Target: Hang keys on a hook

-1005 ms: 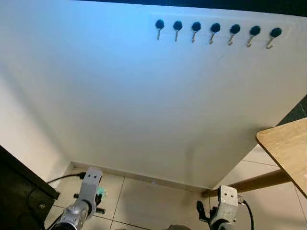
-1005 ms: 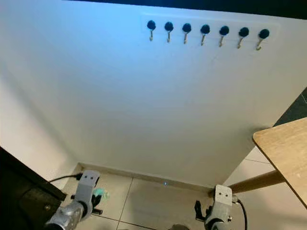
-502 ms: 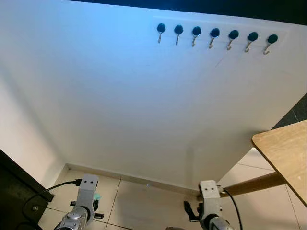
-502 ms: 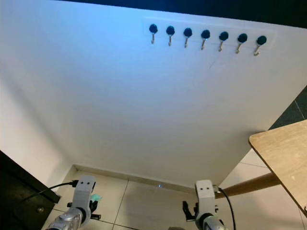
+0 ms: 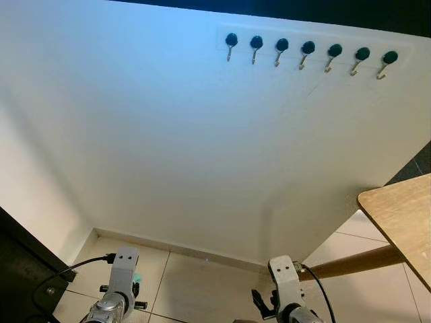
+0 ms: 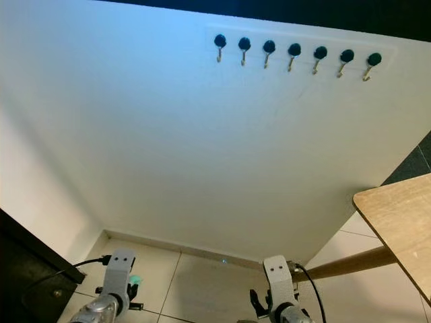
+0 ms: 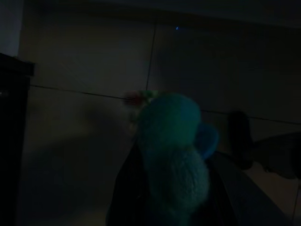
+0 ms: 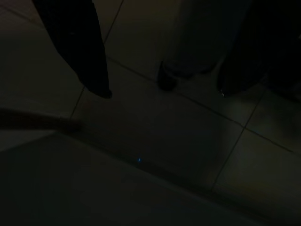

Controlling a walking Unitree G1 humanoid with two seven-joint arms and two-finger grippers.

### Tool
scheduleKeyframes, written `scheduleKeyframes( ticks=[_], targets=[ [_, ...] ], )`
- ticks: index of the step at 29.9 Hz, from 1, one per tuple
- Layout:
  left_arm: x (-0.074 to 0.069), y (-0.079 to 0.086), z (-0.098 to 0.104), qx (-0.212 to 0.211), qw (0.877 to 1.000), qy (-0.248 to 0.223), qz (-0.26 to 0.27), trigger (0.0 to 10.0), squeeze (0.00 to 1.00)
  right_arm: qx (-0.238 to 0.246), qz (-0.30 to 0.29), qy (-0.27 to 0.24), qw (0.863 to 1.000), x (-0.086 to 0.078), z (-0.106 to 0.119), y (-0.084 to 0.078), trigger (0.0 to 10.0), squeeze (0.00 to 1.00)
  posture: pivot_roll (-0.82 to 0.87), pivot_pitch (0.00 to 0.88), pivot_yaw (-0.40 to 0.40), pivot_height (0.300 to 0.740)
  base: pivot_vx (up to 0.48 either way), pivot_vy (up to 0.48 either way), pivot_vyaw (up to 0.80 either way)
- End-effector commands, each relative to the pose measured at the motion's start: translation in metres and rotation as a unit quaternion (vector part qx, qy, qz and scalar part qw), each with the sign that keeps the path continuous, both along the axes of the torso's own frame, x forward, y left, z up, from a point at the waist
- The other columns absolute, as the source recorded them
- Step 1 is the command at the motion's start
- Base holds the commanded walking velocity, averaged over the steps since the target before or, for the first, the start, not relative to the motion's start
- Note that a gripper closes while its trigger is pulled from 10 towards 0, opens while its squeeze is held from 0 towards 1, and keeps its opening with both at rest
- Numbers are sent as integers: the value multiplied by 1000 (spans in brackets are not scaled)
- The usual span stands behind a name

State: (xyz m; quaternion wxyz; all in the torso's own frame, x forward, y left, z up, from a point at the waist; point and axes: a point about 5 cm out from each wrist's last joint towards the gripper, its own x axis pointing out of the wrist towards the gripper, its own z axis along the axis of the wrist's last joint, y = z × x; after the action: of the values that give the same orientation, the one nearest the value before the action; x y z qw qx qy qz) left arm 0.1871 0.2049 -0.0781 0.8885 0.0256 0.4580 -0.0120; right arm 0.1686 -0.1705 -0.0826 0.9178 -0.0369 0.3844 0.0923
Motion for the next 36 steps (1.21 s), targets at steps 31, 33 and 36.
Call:
scheduleKeyframes(
  ticks=[31,33,36],
  targets=[
    [-16,-21,-11,16,997,17,-76,10000,0,21,-95,22,995,-12,-7,-1,10000,0,41,14,-19,740,0,0,0],
    [-16,-21,-11,16,997,17,-75,10000,0,19,-98,22,995,-12,-7,-3,10000,0,34,10,-25,740,0,0,0],
    [-16,-20,-11,17,997,15,-80,10000,0,17,-103,21,994,-11,-7,-6,10000,0,28,9,-28,740,0,0,0]
  ],
)
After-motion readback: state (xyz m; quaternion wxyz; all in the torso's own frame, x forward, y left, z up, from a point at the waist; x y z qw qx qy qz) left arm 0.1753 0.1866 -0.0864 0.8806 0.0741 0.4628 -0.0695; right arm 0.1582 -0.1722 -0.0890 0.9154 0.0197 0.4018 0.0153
